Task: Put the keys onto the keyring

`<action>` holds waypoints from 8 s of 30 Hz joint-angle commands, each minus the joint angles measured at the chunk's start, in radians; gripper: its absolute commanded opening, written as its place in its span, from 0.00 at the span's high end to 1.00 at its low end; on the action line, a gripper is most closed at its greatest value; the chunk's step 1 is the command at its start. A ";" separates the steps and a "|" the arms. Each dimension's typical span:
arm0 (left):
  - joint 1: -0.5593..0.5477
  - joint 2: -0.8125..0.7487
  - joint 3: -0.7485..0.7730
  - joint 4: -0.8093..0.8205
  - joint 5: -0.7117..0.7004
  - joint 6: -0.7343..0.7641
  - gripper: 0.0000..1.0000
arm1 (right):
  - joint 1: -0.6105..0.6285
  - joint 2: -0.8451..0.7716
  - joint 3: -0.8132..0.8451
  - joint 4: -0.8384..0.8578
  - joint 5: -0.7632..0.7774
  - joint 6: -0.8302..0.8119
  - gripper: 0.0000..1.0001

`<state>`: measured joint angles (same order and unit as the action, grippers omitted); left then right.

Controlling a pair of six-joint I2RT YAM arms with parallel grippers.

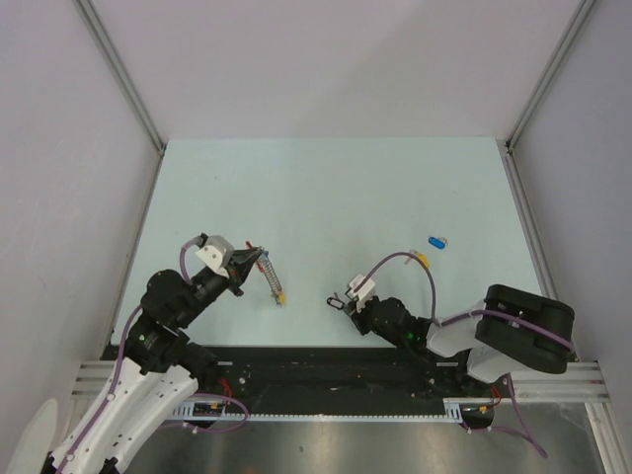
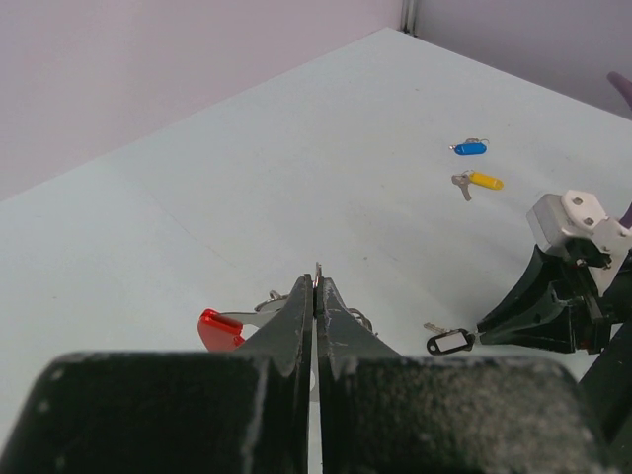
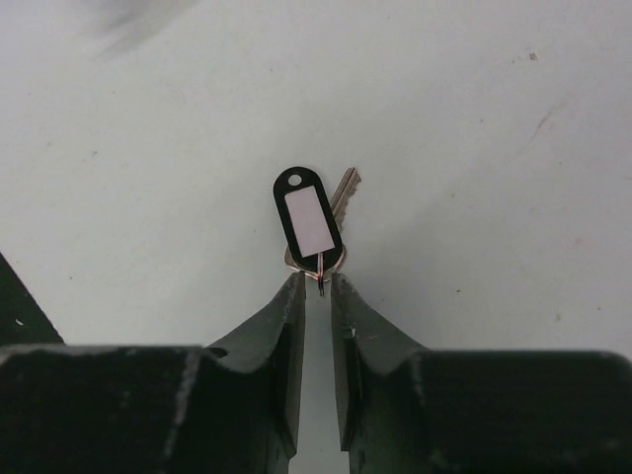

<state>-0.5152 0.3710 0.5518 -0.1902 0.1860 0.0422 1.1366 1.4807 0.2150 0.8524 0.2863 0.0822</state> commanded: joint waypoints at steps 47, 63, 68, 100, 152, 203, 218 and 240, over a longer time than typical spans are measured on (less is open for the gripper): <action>0.007 -0.012 0.010 0.047 -0.014 -0.013 1.00 | -0.003 0.240 0.912 -1.431 0.040 0.245 0.62; 0.007 -0.014 0.011 0.047 -0.011 -0.015 1.00 | 0.003 0.337 0.946 -1.448 0.100 0.249 0.70; 0.007 -0.011 0.011 0.047 -0.010 -0.015 1.00 | 0.003 0.342 0.949 -1.451 0.102 0.248 0.74; 0.007 0.003 0.013 0.043 -0.002 -0.016 1.00 | -0.080 0.319 0.951 -1.471 0.062 0.199 0.87; -0.006 0.557 0.359 0.176 0.845 0.275 1.00 | -0.313 -0.774 0.507 -0.863 -0.647 -0.323 1.00; -0.082 0.477 0.051 0.752 0.776 -0.128 1.00 | -0.316 -0.612 0.593 -0.748 -0.885 -0.360 1.00; -0.105 0.483 0.065 0.681 0.767 -0.067 1.00 | -0.301 -0.597 0.593 -0.708 -0.901 -0.331 1.00; -0.109 0.467 0.062 0.681 0.734 -0.070 1.00 | -0.268 -0.591 0.615 -0.763 -0.790 -0.358 1.00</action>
<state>-0.6163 0.8566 0.6006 0.4530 0.9367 -0.0265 0.8619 0.8963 0.7815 0.0784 -0.5575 -0.2668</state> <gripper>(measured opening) 0.007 0.010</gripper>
